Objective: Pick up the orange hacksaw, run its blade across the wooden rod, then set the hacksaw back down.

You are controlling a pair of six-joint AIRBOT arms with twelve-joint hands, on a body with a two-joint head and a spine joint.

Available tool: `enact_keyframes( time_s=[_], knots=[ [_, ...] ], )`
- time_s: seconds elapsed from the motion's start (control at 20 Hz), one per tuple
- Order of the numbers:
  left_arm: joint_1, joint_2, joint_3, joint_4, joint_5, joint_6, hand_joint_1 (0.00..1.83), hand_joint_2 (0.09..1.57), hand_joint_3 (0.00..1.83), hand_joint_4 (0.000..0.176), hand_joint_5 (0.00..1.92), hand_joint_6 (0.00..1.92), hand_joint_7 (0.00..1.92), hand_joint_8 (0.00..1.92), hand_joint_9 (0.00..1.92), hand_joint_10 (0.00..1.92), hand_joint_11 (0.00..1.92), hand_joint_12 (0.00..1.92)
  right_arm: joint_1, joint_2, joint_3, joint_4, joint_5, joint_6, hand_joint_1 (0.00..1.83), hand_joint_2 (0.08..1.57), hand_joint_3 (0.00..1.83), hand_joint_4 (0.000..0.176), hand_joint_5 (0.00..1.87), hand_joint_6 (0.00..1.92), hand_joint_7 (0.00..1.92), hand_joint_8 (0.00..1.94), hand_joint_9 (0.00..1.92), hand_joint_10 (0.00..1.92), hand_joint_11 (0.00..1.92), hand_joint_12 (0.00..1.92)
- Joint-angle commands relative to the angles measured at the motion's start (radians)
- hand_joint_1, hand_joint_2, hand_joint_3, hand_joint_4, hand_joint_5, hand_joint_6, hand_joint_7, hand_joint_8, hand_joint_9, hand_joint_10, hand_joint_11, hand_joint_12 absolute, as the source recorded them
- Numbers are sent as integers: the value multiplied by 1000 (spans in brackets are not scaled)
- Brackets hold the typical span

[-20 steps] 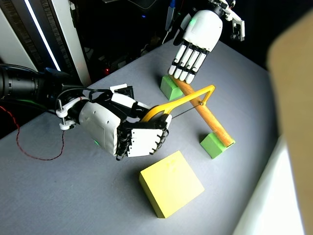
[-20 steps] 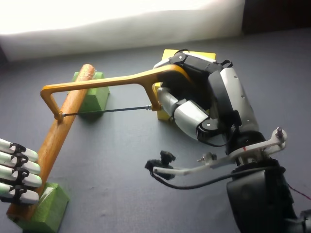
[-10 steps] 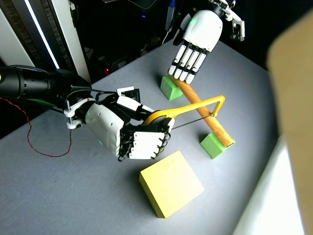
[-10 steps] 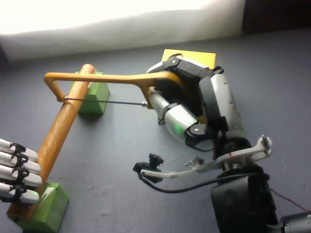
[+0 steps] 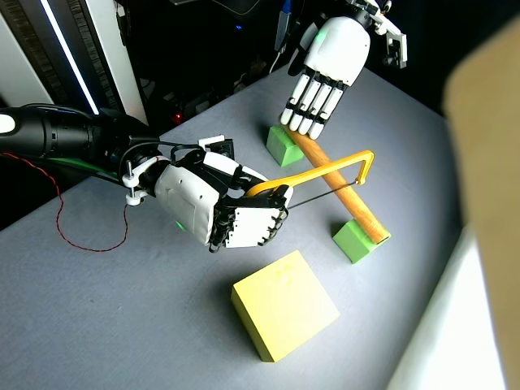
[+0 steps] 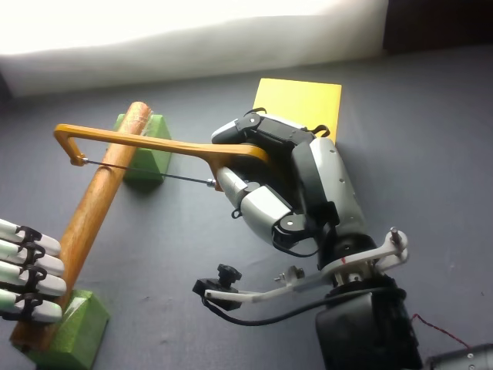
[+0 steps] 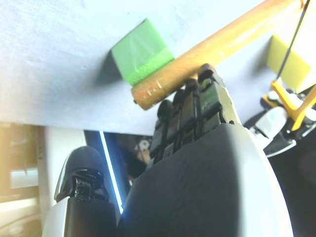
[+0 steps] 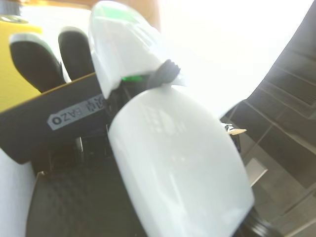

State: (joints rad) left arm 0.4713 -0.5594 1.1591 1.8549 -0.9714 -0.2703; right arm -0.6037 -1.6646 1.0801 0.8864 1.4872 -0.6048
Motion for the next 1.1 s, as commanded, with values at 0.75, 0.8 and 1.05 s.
enact_keyframes(
  time_s=[0.75,0.8,1.05],
  knots=[
    [-11,-5,4,-45,6,1,188,1273,1,0,46,1,22,0,2,0,0,0,76,-170,215,-98,-35,131,1361,1178,2,0,773,1054,899,1224,787,1458,776,1570],
    [-11,-5,4,-45,7,1,180,1261,0,0,70,10,50,12,30,12,27,12,82,-182,233,-98,-38,137,1362,1175,0,0,797,1044,912,1214,771,1452,758,1588],
    [-9,-5,5,-45,14,0,141,1277,2,0,44,11,30,8,1,0,0,0,95,-219,272,-97,-47,143,1363,1175,0,0,773,1056,890,1226,817,1423,808,1558]
  ],
)
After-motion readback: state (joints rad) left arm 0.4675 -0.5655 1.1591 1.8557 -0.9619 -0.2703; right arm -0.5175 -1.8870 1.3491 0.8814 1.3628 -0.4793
